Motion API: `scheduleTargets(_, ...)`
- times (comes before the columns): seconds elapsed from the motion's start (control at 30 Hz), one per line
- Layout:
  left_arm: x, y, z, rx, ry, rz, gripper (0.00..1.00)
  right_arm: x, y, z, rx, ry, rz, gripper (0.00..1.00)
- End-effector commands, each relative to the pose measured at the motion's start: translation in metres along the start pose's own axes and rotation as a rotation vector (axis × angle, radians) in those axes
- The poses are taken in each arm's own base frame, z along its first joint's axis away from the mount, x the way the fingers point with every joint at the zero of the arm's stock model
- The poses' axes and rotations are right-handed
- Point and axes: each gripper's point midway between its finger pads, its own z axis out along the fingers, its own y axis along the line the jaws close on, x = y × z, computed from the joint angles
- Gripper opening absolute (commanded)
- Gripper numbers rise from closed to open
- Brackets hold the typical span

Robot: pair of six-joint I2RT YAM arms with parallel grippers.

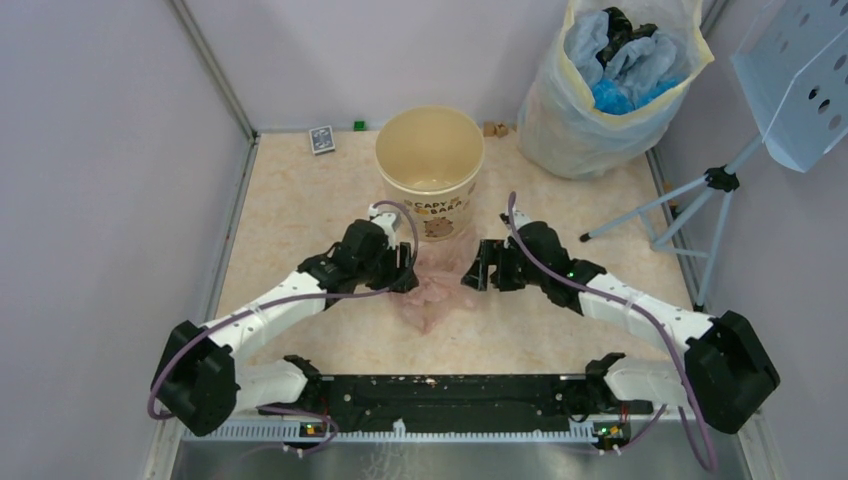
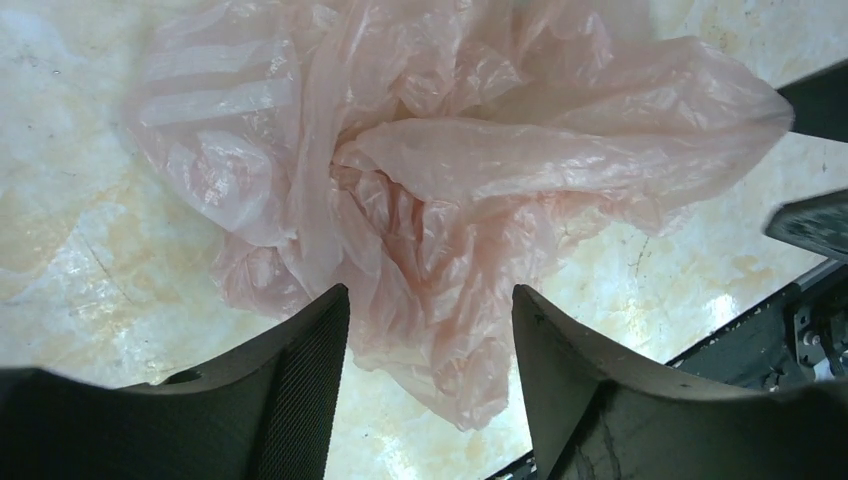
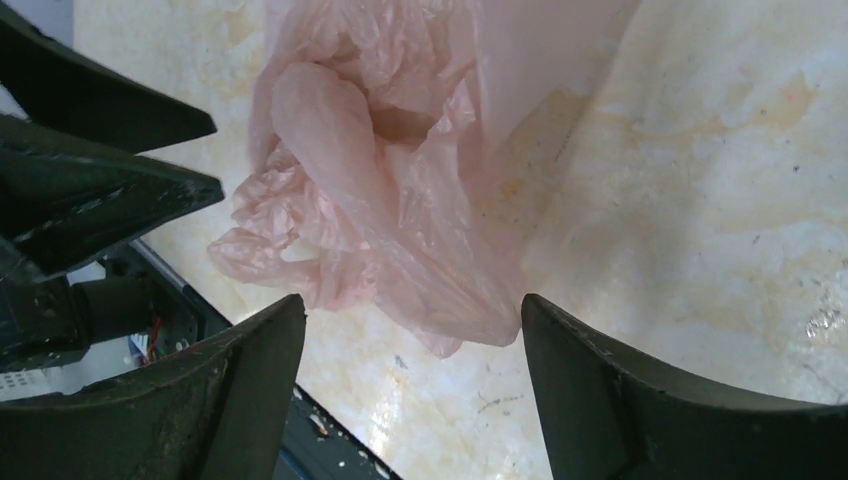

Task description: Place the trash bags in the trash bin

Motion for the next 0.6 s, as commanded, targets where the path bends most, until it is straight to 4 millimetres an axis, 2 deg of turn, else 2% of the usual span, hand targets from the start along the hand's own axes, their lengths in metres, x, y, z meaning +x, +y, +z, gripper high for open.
scheduleTargets(0.0, -0.024, -0.004, -0.017, -0.005, -0.093, 0.022, 0.68, -0.020, 0.008, 0.020, -0.030, -0.024, -0.037, 0.79)
scheduleTargets(0.1, -0.039, -0.002, -0.014, -0.027, -0.149, 0.031, 0.73, -0.013, -0.015, 0.032, 0.085, 0.005, -0.019, 0.70)
scheduleTargets(0.2, -0.049, -0.002, -0.005, -0.041, -0.161, 0.043, 0.77, -0.005, -0.024, 0.036, 0.109, 0.022, -0.003, 0.43)
scheduleTargets(0.33, -0.051, -0.003, 0.017, -0.038, -0.128, 0.037, 0.79, 0.012, -0.025, 0.034, 0.077, 0.064, 0.024, 0.03)
scheduleTargets(0.37, -0.050, -0.005, 0.023, -0.031, -0.118, 0.032, 0.79, 0.018, -0.024, 0.033, 0.070, 0.081, 0.030, 0.00)
scheduleTargets(0.57, -0.032, -0.008, 0.055, 0.030, -0.081, 0.012, 0.79, 0.046, -0.022, 0.024, 0.074, 0.189, 0.014, 0.00)
